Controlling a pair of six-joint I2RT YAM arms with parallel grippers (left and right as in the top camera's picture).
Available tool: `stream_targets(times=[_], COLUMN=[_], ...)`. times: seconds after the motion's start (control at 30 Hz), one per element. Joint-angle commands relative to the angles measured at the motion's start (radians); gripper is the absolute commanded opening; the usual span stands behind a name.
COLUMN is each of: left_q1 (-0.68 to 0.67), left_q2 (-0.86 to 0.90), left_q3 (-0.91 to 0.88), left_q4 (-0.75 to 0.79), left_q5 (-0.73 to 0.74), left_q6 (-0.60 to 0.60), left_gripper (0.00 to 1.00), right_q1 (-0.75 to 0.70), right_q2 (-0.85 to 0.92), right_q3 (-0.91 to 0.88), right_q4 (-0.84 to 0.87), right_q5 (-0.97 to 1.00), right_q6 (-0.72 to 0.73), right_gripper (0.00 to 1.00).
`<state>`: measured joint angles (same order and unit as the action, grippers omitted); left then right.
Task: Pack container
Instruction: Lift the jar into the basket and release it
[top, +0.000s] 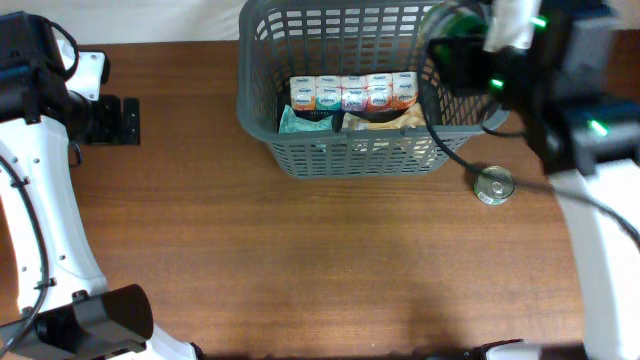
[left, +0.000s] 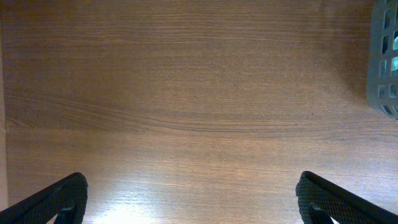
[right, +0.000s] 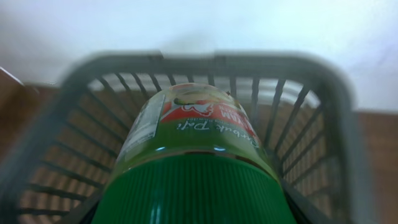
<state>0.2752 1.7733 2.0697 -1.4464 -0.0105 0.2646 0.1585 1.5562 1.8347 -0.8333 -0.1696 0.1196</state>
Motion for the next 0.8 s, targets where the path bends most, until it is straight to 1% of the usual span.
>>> stream_targets(times=[0.0,0.17,0.23,0.27,0.3,0.33,0.37,0.43,0.47,0.5,0.53,0.6,0.67,0.7,0.73,0.77], left_q1=[0.003,0.003,0.003,0.003,0.003,0.003,0.003,0.003,0.003,0.003,0.003,0.003,0.003,0.003,0.003,0.003], left_q2=[-0.008,-0.008,-0.008,-0.008,-0.008,-0.008,-0.008,-0.008,-0.008,-0.008,-0.008,-0.008,-0.008,-0.008,-0.008,-0.008], left_q3=[-0.006,-0.006,-0.006,-0.006,-0.006,-0.006,-0.006,-0.006,-0.006,-0.006,-0.006,-0.006,-0.006,-0.006,-0.006,-0.006], left_q4=[0.002,0.002,0.002,0.002,0.002,0.002,0.002,0.002,0.002,0.002,0.002,0.002,0.002,0.002,0.002,0.002], left_q5=[0.012,0.012,0.012,0.012,0.012,0.012,0.012,0.012,0.012,0.012,0.012,0.012,0.012,0.012,0.012,0.012], left_q6=[-0.012,-0.012,-0.012,-0.012,-0.012,-0.012,-0.012,-0.012,-0.012,-0.012,-0.012,-0.012,-0.012,-0.012,-0.012,-0.012], left_gripper=[0.99,0.99,0.99,0.99,0.99,0.99,0.99,0.99,0.99,0.99,0.99,0.99,0.99,0.99,0.99,0.99], right_q1=[0.005,0.004,0.004,0.004,0.004,0.004,0.004,0.003,-0.001,-0.002,-0.009,-0.026,-0.061,-0.076,-0.126,-0.149], right_q2=[0.135,0.325,0.366,0.383,0.389,0.397,0.397,0.378,0.349,0.332,0.293,0.235,0.175,0.158,0.113,0.097], right_q3=[0.009,0.009,0.009,0.009,0.009,0.009,0.009,0.011,0.027,0.045,0.1,0.221,0.365,0.406,0.501,0.526], right_q4=[0.003,-0.061,-0.072,-0.08,-0.086,-0.101,-0.11,-0.114,-0.13,-0.147,-0.188,-0.27,-0.375,-0.406,-0.474,-0.49], right_q5=[0.023,0.024,0.024,0.027,0.027,0.027,0.029,0.034,0.034,0.034,0.035,0.059,0.156,0.194,0.285,0.304], right_q6=[0.019,0.055,0.058,0.058,0.058,0.058,0.066,0.08,0.08,0.08,0.08,0.08,0.08,0.08,0.08,0.08], right_gripper=[0.04,0.04,0.04,0.15,0.36,0.66,0.71,0.76,0.9,0.93,0.92,0.88,0.86,0.86,0.86,0.86])
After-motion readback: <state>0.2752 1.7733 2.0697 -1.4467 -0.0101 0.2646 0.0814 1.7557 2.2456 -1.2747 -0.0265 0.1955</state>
